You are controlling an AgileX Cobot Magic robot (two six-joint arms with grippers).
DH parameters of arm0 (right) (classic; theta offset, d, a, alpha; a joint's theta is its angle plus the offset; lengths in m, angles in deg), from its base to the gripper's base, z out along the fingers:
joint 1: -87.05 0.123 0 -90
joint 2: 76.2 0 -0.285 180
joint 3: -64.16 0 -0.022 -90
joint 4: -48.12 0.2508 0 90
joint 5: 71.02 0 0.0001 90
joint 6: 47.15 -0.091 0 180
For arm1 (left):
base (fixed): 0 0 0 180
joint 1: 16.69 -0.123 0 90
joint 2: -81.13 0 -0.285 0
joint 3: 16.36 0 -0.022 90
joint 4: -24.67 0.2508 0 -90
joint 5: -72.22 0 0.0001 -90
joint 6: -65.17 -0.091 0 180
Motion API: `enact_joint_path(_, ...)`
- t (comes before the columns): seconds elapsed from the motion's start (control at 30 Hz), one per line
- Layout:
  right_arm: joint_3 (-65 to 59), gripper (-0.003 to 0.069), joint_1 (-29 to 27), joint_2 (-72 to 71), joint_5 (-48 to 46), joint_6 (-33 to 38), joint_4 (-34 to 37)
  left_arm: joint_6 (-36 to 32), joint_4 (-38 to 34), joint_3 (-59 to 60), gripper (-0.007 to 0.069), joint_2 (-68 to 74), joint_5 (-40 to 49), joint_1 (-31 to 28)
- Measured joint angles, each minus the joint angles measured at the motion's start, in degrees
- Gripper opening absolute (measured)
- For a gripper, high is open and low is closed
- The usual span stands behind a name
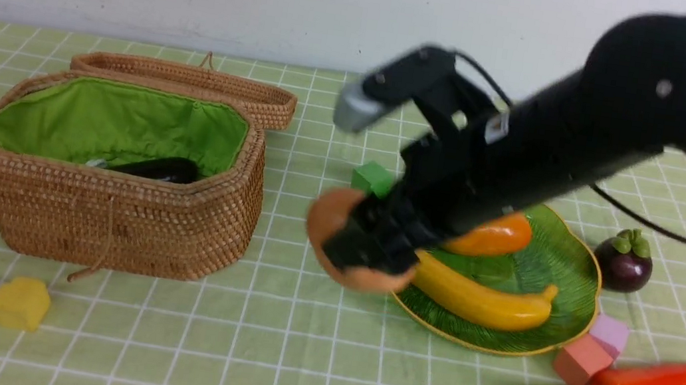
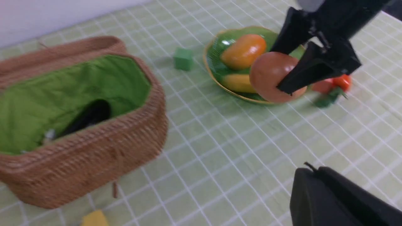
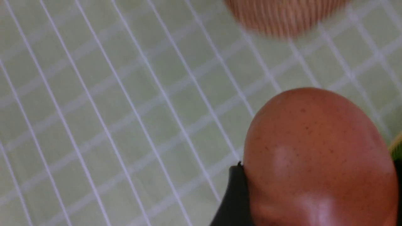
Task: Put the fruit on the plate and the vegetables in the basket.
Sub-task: Use the right arm to grab a potato and put it into the left basket, then use the right arm to grab a carrot and put it into the left basket
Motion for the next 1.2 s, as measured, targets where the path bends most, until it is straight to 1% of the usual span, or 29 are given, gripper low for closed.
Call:
enact_joint_path(0.13,9.70,0.0560,1.71,6.23,6.42,8.33,12.01,3.16,4.59,-0.91,-0.0013,-0.91,-4.33,0.00)
enact_joint_path(0.23,16.39,0.0560,2.81,12.55,9.79,13.36,17.64,3.57,5.64,-0.92,-0.0013,-1.04,-5.89,0.00)
enact_joint_path(0.33,24.80,0.0560,3.10,21.49,13.42,16.91,21.23,3.80,5.88,-0.97,-0.0013,-1.04,-6.03,0.00)
enact_joint_path(0.57,38.56,0.0559,3.04,36.30,18.80,17.99,22.38,3.92,5.88,-0.97,-0.0013,-1.04,-6.03,0.00)
enact_joint_path(0.73,40.72,0.0560,3.04,39.11,18.87,17.99,22.38,3.92,5.93,-0.97,-0.0013,-1.04,-6.03,0.00)
enact_joint_path(0.77,40.78,0.0570,3.04,39.11,18.87,17.99,22.38,3.92,5.93,-0.97,-0.0013,-1.04,-6.03,0.00)
enact_joint_path(0.87,40.89,0.0650,3.04,38.96,18.53,17.99,22.38,3.92,5.93,-0.97,-0.0013,-1.04,-6.03,0.00)
enact_joint_path(0.93,40.95,0.0675,3.00,38.21,17.00,17.99,21.88,3.92,5.93,-0.97,-0.0013,-1.04,-6.03,0.00)
enact_joint_path(1.03,41.05,0.0654,2.97,36.57,14.23,16.80,20.13,3.92,5.93,-0.97,-0.0013,-1.04,-6.03,0.00)
enact_joint_path(1.1,41.13,0.0616,2.93,35.46,12.65,15.46,18.68,3.92,5.93,-0.97,-0.0013,-1.04,-5.89,0.00)
enact_joint_path(1.13,41.13,0.0582,2.81,34.51,11.40,13.99,17.49,3.92,5.87,-0.97,-0.0013,-1.04,-5.65,0.00)
enact_joint_path(1.17,41.13,0.0575,2.81,34.22,11.12,13.69,17.30,3.92,5.87,-0.97,-0.0013,-1.04,-5.64,0.00)
enact_joint_path(1.2,41.13,0.0526,2.45,32.89,8.59,10.45,15.67,3.92,5.65,-0.97,-0.0013,-1.04,-5.19,0.00)
